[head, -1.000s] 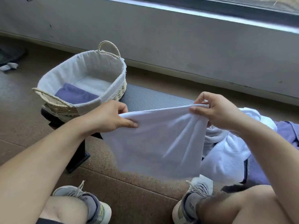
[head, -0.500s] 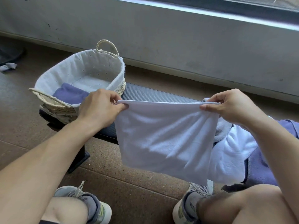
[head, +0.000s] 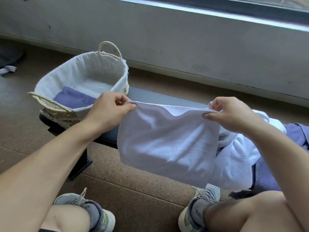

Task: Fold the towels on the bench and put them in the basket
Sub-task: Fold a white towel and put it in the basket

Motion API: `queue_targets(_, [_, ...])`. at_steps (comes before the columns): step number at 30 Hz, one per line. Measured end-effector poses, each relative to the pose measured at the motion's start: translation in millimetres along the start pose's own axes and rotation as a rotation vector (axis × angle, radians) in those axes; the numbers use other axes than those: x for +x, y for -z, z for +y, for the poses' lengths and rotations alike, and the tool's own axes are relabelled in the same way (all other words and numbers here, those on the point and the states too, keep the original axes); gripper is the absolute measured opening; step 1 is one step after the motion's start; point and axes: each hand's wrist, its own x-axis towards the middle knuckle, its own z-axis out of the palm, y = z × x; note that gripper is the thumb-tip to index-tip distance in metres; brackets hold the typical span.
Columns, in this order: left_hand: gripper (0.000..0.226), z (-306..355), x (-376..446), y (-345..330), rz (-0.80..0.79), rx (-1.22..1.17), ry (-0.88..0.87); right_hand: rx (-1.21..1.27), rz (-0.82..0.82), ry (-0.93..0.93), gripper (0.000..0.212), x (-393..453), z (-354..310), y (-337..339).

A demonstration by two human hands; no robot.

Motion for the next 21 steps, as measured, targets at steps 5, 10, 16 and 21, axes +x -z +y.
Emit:
queue_targets(5, [0.016,10.3,-16.0,-23.9,0.02,-0.126,0.02,0.288,-0.006,0.141,0.013,-12.2,-31.9,-21.4])
queue_targets(10, [0.018,17.3,-26.2,-39.9,-0.013,-0.269,0.008,0.424,0.006,0.325,0.028,-28.8,-72.5,-46.6])
queue_targets(16, [0.038,18.6,-30.5,-37.5,-0.17,-0.54,0.116,0.325,0.056,0.512,0.016,-25.8,-77.0,-56.0])
queue_targets(21, [0.033,19.1,-28.9,-28.6,-0.345,-0.654,0.238,0.326,0.084,0.509,0.006,-19.2,-74.0,-56.8])
